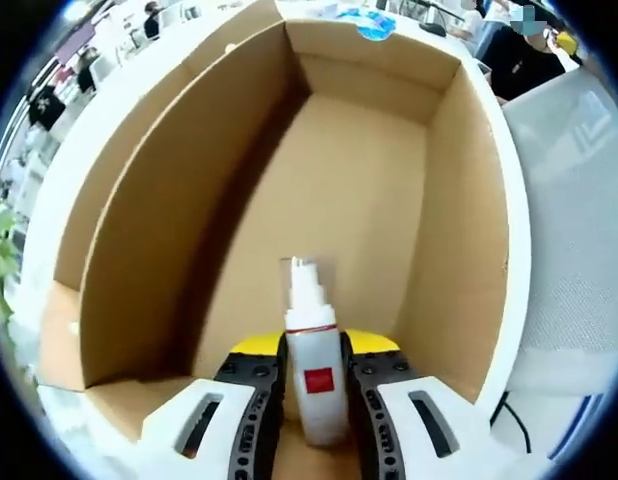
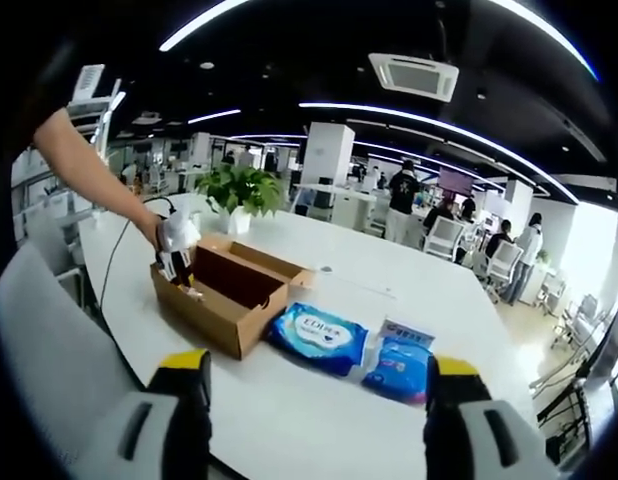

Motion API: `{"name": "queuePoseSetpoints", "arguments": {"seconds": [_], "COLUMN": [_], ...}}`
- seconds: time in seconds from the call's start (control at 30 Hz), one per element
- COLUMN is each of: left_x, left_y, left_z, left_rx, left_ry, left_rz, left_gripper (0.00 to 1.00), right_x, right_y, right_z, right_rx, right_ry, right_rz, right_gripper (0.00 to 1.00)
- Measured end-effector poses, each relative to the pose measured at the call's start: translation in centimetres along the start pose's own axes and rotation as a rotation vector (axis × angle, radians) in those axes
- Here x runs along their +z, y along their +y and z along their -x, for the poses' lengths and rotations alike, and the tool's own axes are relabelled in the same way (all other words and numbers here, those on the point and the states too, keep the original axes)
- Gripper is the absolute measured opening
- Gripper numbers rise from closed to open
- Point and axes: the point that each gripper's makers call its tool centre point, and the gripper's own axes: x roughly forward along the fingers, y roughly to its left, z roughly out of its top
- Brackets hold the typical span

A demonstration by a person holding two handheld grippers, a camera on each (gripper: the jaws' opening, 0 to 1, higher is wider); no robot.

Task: Operate the shoe box by opening the lid, removing the specified soft item, and placing it in the target area until the item is outside and the box remains undamaged.

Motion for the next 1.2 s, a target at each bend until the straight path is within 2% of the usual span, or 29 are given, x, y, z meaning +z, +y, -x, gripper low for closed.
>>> {"name": "queuePoseSetpoints", "arguments": {"seconds": [0.37, 0.43, 0.6, 0.93, 1.0, 1.2], "left_x": [-0.2, -0.1, 0.1, 2.1, 2.7, 3.9], "left_y": [0.2, 0.6, 0.9, 0.9, 0.7, -0.3], "left_z": [-0.2, -0.2, 0.2, 3.7, 4.5, 5.9], "left_rx": [0.017, 0.048, 0.068, 0.113, 0.121, 0.125], "left_ry": [0.006, 0.002, -0.012, -0.11, -0.137, -0.171], "left_rz": [0.049, 0.071, 0.085, 0.055, 0.053, -0.002], "left_gripper": [0.21, 0.2, 0.2, 0.19, 0.19, 0.19], "right_x": [-0.2, -0.2, -0.3, -0.6, -0.5, -0.1], "right_y": [0.2, 0.2, 0.4, 1.4, 1.5, 1.9], "right_z": [-0.1, 0.0, 0.0, 0.2, 0.2, 0.1], "right_rx": [0.019, 0.024, 0.04, 0.111, 0.123, 0.148], "right_ry": [0.008, 0.009, 0.017, 0.054, 0.057, 0.064], "right_rz": [-0.028, -0.041, -0.056, -0.139, -0.155, -0.168], "right_gripper": [0.88, 0.88, 0.87, 0.83, 0.82, 0.8]}}
